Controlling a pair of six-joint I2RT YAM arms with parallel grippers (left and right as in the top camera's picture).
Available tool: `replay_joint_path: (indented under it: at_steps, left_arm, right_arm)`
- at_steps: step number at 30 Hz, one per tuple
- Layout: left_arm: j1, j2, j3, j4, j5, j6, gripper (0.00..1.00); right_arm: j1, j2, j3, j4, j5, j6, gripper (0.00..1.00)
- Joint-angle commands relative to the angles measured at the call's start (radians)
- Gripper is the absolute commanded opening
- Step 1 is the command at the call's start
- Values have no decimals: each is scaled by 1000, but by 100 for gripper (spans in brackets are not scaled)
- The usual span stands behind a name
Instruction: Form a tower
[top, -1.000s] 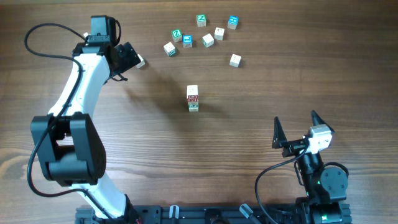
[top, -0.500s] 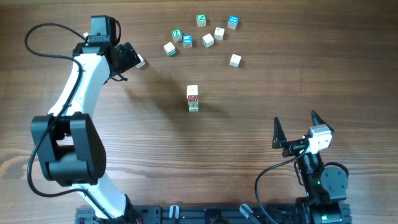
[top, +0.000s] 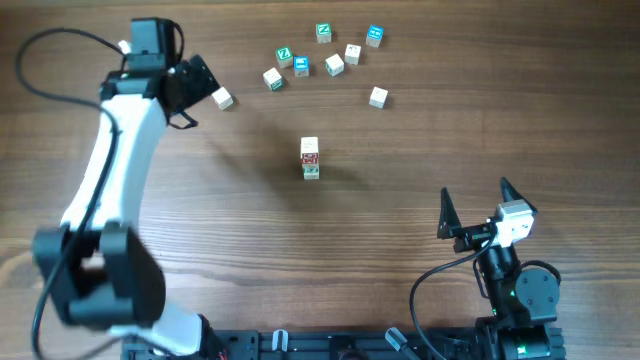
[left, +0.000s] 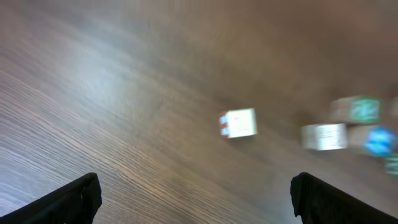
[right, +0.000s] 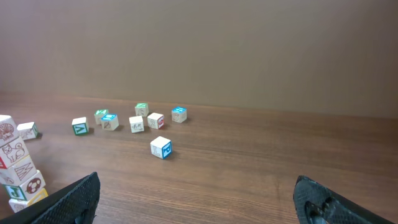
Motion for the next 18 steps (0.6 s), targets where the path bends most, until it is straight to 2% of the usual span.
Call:
replay_joint_path:
  at_steps: [1,4,7,8,12,15,16,18]
  left_arm:
    - [0,-177,-3,3,-6,5,100]
    - [0,-222,-3,1,-9,5,100]
    - [0,-239,-28,-75,-34,4,100]
    - [0,-247,-61,-47,-20,4,100]
    - [0,-313,-286,274,45,6,100]
    - [0,-417,-494,732,248,158,100]
    - [0,-450,-534,843,319,212,100]
    - [0,-500,-575,909,397,275,100]
  right_arm:
    - [-3,-7,-1,2,-16,-14,100]
    - [-3,-7,-1,2,-16,-14,100]
    - [-3,-7,-1,2,-16,-14,100]
    - [-3,-7,-1,2,-16,-14,100]
    - [-3,-7,-1,2,-16,-14,100]
    - [-3,-7,-1,2,-16,-13,100]
    - [-3,-7,-1,2,-16,-14,100]
    - [-3,-7,-1,2,-16,-14,100]
